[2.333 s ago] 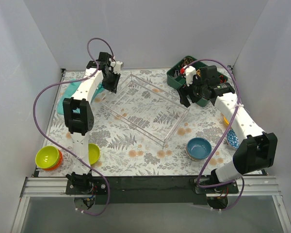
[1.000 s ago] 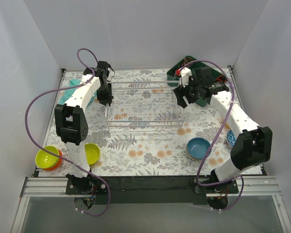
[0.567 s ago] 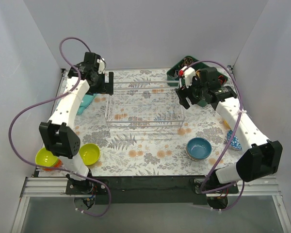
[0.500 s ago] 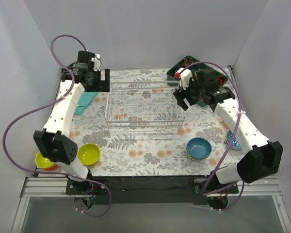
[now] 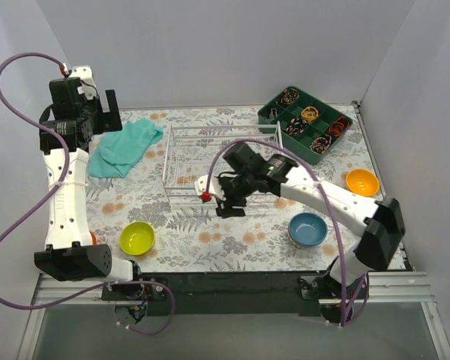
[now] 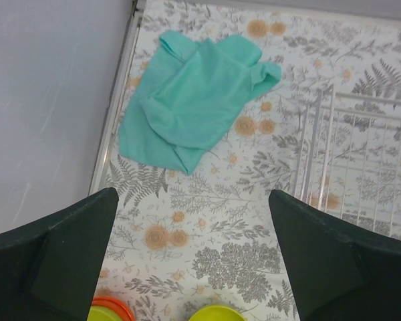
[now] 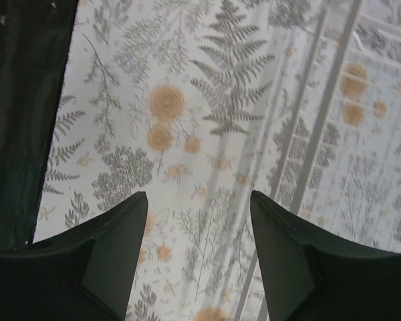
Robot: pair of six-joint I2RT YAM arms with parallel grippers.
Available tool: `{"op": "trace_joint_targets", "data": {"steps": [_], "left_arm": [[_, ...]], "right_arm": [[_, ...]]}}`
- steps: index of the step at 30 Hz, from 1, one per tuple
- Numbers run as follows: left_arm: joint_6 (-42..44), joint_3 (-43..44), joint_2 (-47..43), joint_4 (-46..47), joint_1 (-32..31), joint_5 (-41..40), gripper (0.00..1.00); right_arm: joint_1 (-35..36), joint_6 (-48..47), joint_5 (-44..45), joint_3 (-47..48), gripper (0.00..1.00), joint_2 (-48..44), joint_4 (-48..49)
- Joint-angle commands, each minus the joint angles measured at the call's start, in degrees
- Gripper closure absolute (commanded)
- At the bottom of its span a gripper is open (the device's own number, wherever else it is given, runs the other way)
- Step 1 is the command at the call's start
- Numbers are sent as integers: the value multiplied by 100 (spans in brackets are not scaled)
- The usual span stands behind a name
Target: Load the bowls into the dish rack
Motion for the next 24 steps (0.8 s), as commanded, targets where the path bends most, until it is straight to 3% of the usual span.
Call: {"op": "trace_joint_targets", "data": {"steps": [1,6,13,24], "left_arm": [[-139,811,-191,480,75,-43,2],[-174,1014,-613,859,75,25,2],[-350,646,-886,911,92,-297,2],[-332,312,-1246,674,206,-308,2]], "right_arm": [[651,-686,-738,918,32,875,25],[1101,-1317,-1029,1850,40,1939,165],[1724,-1829,-1196,2009,40,2643,1008],[2147,-1557,-880,3054,42,3794,1475]]}}
